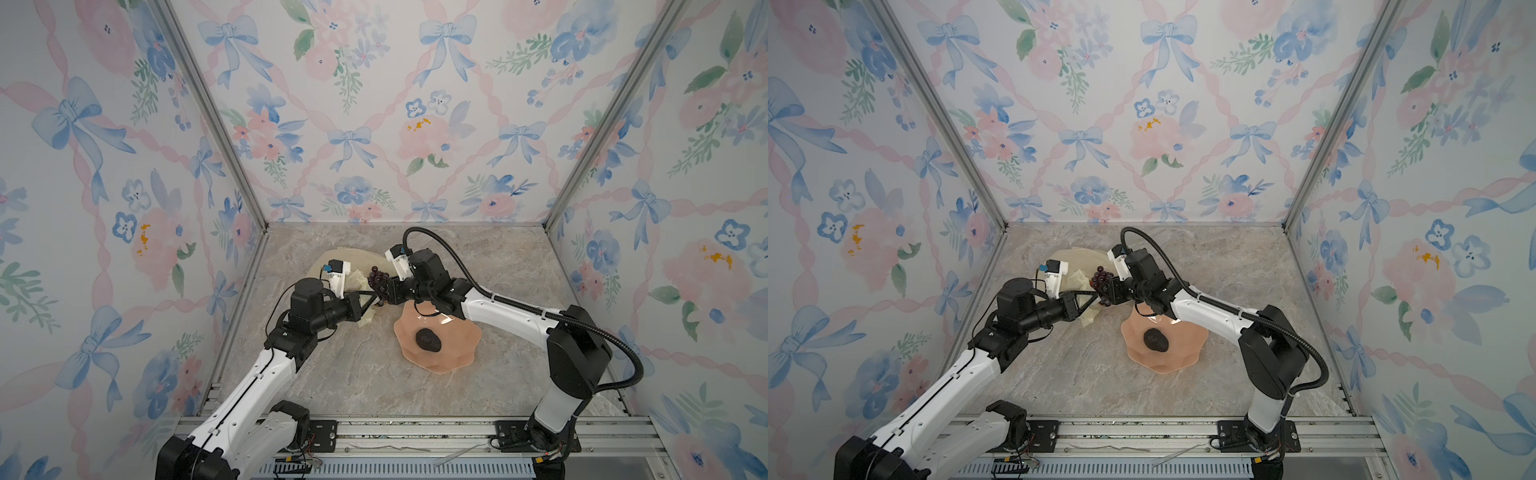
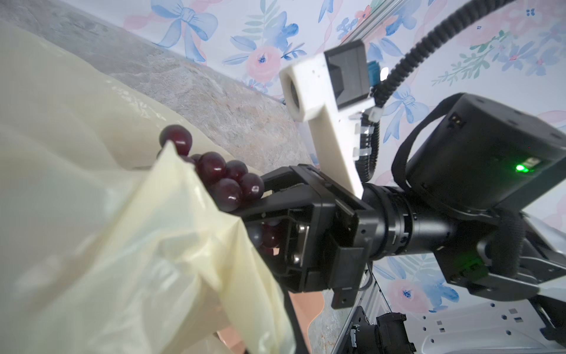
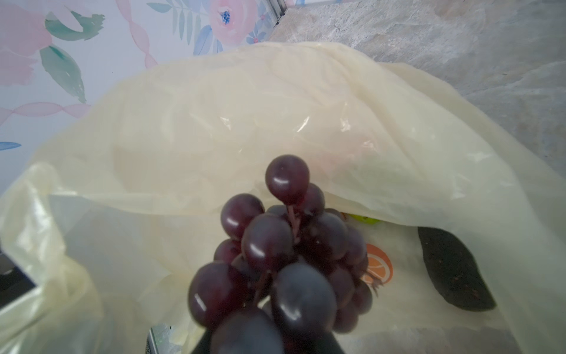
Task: Place the fruits into the plastic bag
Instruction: Place the fruit in the plastic bag.
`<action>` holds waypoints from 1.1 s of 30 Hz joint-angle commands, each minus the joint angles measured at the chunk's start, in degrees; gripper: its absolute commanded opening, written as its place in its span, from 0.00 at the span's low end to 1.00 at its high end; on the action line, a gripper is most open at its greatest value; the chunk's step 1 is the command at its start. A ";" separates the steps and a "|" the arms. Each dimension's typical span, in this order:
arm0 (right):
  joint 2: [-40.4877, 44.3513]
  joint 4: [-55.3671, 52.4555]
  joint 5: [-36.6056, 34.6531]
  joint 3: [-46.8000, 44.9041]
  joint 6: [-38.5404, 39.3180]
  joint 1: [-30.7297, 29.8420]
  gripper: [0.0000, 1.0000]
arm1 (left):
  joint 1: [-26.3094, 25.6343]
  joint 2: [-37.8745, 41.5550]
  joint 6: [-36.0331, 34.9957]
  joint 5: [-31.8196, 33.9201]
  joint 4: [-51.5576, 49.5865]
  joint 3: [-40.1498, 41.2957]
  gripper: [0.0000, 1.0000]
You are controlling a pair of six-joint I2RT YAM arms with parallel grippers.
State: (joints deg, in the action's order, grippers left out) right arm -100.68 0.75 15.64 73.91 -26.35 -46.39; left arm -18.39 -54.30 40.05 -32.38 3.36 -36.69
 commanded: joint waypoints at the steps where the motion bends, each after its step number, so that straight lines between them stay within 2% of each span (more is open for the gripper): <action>1: -0.19 2.80 1.50 -1.30 1.44 -1.04 0.30 | 1.03 -0.72 0.65 -2.06 1.48 0.53 0.00; 6: -2.05 0.72 3.11 0.07 3.63 -2.24 0.29 | 1.79 -1.00 0.99 -2.80 2.04 0.18 0.00; 18: -11.72 -3.97 8.58 11.93 3.93 -2.74 0.29 | 1.89 0.72 -0.59 -6.97 1.62 -0.60 0.00; 29: -18.41 1.09 14.02 20.00 -2.80 -2.74 0.29 | 2.02 3.15 0.83 -10.73 5.42 3.84 0.00; 33: -19.84 7.11 15.23 19.93 -7.74 -3.00 0.29 | 1.98 2.92 0.73 -10.95 6.26 4.94 0.00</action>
State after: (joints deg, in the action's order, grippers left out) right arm -119.20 1.39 28.38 92.25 -29.56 -48.82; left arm -16.78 -51.66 40.80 -41.67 7.62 -32.62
